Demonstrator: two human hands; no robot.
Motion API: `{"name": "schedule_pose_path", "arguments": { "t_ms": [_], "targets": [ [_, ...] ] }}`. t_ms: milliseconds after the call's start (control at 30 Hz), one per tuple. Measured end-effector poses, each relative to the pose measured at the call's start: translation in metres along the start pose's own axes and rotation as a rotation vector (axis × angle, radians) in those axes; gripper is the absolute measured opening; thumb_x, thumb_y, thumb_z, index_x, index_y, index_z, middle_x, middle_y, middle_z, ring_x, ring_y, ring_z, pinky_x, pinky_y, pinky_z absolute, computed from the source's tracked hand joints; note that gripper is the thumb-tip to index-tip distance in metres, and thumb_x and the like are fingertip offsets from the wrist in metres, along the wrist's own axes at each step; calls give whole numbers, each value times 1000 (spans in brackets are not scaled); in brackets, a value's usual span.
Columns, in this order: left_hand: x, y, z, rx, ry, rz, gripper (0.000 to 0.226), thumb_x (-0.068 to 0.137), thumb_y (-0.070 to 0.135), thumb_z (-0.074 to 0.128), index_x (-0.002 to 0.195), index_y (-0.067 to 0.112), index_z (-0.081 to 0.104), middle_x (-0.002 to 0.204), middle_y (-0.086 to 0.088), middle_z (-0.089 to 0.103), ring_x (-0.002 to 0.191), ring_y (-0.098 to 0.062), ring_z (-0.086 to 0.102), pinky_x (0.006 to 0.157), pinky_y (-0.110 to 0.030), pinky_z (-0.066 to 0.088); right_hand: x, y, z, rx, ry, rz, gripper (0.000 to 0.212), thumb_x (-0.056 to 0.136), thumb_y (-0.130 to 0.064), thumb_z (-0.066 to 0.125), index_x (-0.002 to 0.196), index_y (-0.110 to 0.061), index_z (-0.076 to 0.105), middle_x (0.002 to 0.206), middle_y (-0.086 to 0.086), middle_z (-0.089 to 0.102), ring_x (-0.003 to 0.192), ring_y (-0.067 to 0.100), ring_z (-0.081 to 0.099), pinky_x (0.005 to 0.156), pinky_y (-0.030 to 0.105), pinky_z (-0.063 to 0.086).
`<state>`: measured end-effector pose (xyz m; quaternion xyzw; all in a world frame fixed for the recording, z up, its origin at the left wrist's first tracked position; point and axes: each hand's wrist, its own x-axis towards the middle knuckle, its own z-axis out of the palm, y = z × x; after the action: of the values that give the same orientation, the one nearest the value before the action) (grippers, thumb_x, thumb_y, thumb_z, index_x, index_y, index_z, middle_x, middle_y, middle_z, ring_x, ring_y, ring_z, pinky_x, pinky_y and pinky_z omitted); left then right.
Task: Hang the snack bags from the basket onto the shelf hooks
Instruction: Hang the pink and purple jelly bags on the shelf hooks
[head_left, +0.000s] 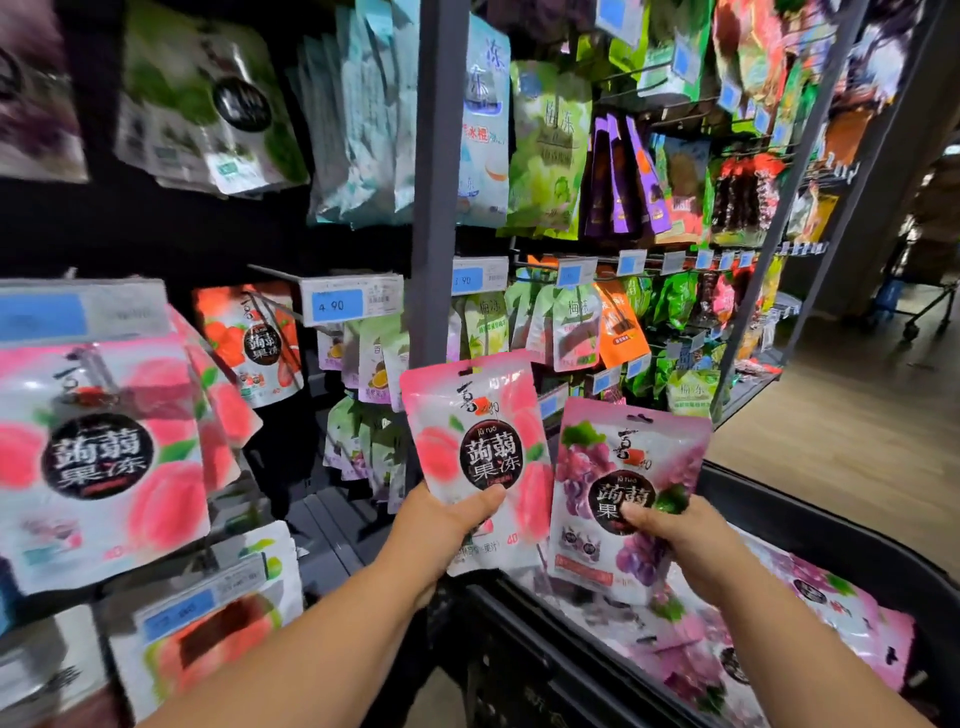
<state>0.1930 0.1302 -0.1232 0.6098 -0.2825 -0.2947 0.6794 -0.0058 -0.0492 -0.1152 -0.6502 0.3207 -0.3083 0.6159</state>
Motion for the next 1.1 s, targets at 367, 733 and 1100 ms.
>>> {"name": "schedule_pose_path", "arguments": {
  "t_ms": [367,733,1100],
  "targets": [
    [-47,36,-91,150,125,66,43,54,54,78,90,32,71,80,8,76,69,-8,67,75,-36,55,-5,-74,81,-48,-174,-101,37,57,-26,83,80,-2,66,54,10,55,43,20,46,44,25,37],
    [-98,47,-178,359,317,104,28,79,30,82,73,21,56,46,8,57,41,-2,50,51,-23,41,-21,-101,181,-76,-417,-80,17,80,1,76,94,2,67,66,9,71,46,13,64,43,21,49],
    [-125,61,-220,382,407,101,27,85,26,75,72,18,53,46,6,50,39,-8,42,43,-20,37,-36,-70,243,-95,-468,-99,15,81,-8,77,96,-6,74,91,14,77,88,32,72,84,41,54]
  ]
}}
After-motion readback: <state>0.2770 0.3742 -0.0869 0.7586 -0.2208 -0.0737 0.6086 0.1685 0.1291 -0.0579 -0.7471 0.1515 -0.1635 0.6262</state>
